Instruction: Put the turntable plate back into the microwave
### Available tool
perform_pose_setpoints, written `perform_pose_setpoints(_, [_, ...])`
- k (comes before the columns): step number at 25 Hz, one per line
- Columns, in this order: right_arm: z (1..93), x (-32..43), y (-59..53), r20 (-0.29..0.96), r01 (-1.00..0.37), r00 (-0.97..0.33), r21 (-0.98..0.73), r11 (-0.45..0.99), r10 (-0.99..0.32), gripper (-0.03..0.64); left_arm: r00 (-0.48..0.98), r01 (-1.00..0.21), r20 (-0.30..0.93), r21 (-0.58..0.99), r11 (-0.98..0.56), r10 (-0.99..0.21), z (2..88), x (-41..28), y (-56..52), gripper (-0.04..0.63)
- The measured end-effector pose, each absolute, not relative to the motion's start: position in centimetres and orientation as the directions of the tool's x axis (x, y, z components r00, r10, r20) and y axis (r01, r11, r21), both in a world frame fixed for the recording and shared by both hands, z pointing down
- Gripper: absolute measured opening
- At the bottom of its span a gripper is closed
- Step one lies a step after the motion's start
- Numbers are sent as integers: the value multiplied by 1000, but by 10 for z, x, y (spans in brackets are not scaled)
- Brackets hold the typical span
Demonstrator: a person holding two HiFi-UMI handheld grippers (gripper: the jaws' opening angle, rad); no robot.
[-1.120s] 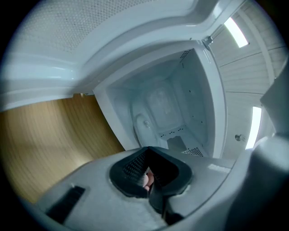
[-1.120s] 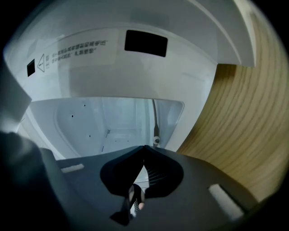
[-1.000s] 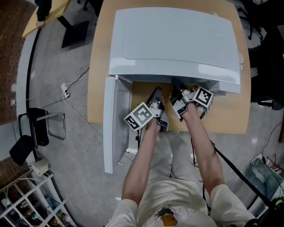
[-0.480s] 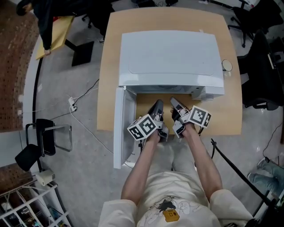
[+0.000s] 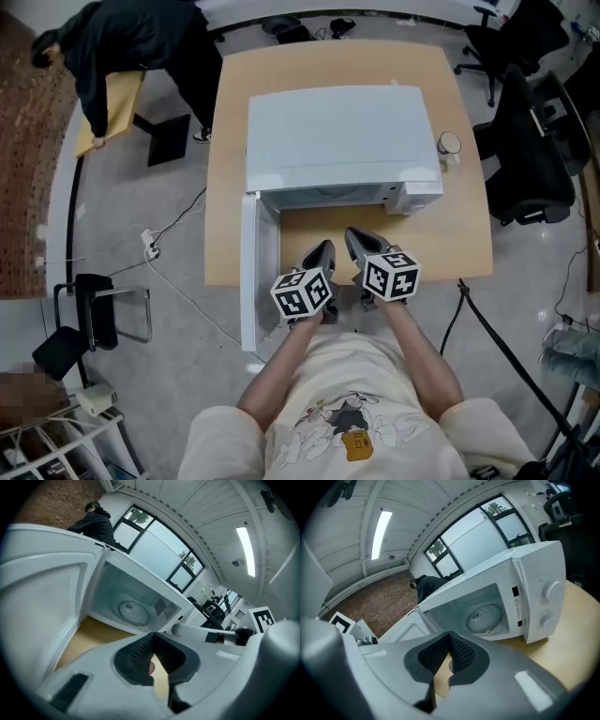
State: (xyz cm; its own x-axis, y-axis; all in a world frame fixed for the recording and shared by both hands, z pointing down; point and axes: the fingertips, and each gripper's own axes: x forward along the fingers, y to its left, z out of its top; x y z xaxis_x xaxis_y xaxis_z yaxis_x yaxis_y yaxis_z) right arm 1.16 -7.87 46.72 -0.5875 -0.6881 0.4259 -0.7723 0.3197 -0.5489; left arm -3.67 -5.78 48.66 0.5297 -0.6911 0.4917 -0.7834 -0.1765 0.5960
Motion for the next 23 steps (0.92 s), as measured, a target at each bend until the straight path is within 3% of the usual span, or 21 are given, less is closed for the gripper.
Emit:
perform_pose_setpoints(7, [494, 17, -50, 530, -838, -530, -447, 314, -662, 6, 524, -830, 548, 502, -245, -653, 490, -30, -32, 0])
perform_pose_setpoints(23, [509, 25, -30, 570, -852, -516, -420, 313, -639, 6, 503, -847, 598, 487, -216, -625, 503, -30, -17, 0])
